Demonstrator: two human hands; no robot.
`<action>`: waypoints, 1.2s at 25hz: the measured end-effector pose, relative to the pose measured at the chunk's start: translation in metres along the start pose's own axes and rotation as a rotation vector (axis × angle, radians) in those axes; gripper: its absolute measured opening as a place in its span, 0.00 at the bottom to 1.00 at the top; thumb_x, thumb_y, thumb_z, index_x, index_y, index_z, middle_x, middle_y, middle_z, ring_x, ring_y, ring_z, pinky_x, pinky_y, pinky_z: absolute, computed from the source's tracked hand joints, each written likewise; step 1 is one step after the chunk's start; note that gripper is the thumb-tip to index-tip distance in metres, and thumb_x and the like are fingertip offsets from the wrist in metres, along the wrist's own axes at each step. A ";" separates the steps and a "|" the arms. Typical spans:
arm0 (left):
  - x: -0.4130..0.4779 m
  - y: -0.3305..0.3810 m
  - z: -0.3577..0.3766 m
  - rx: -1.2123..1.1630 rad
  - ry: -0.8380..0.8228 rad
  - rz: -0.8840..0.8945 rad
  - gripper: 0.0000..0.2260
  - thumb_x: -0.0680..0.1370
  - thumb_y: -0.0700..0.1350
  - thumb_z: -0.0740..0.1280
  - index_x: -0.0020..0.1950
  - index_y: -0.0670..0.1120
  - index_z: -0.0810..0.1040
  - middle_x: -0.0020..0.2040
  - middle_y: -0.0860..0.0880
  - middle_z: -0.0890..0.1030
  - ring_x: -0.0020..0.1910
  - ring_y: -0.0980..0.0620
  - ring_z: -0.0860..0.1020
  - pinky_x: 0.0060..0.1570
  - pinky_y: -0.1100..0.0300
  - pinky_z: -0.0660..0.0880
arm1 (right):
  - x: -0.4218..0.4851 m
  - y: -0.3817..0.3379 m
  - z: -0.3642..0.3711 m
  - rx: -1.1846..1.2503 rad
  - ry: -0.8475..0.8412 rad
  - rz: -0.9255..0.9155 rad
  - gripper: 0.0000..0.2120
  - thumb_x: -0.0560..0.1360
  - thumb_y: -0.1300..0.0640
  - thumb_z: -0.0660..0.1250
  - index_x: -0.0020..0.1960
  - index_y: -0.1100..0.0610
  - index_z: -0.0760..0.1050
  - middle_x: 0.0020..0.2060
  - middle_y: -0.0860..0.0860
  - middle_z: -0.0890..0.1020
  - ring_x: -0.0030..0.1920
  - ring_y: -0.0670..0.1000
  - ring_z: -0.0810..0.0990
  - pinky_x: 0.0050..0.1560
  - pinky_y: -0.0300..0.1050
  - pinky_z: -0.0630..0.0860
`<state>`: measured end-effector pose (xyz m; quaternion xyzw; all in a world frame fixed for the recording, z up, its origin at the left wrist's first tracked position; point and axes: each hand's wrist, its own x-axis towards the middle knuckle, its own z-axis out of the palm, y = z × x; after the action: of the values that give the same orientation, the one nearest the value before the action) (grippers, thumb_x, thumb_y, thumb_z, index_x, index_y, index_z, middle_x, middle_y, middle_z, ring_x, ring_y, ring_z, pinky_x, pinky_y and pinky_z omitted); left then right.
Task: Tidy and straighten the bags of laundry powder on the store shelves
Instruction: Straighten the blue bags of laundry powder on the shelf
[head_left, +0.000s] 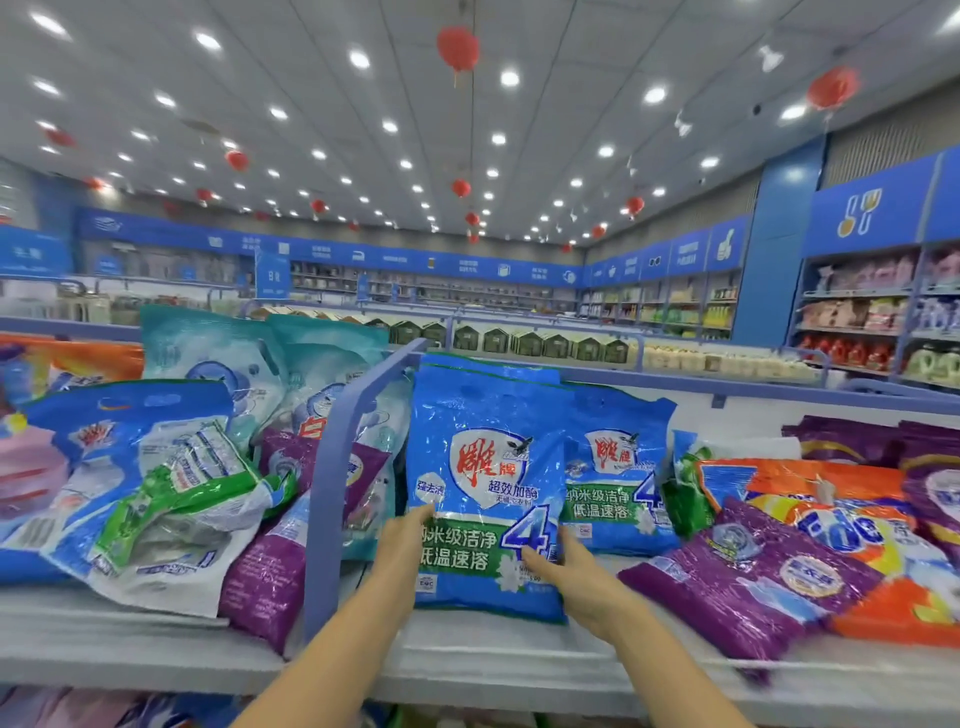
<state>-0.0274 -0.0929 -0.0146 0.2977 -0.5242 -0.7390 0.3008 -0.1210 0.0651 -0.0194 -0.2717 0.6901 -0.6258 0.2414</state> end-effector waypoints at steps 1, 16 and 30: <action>0.001 -0.001 -0.001 -0.011 0.015 -0.023 0.06 0.78 0.41 0.63 0.44 0.40 0.75 0.33 0.45 0.79 0.32 0.48 0.76 0.28 0.62 0.74 | 0.006 0.005 0.000 0.004 -0.023 0.015 0.31 0.76 0.55 0.66 0.73 0.59 0.55 0.56 0.46 0.70 0.57 0.46 0.70 0.67 0.46 0.64; 0.002 -0.010 0.003 0.195 0.097 0.133 0.19 0.78 0.42 0.63 0.68 0.43 0.64 0.55 0.44 0.76 0.48 0.47 0.78 0.42 0.55 0.77 | 0.014 0.003 -0.007 -0.141 0.005 -0.019 0.28 0.75 0.58 0.68 0.70 0.59 0.59 0.63 0.53 0.74 0.51 0.46 0.75 0.54 0.39 0.72; -0.129 0.050 -0.017 0.567 -0.082 0.916 0.12 0.76 0.39 0.66 0.58 0.49 0.78 0.49 0.56 0.81 0.44 0.62 0.77 0.45 0.69 0.73 | -0.068 -0.108 0.042 -0.210 0.257 -0.763 0.13 0.77 0.58 0.64 0.60 0.49 0.70 0.57 0.45 0.75 0.58 0.46 0.73 0.54 0.38 0.70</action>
<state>0.0747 -0.0191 0.0440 0.0792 -0.7905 -0.3728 0.4794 -0.0347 0.0735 0.0832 -0.4506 0.6244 -0.6256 -0.1251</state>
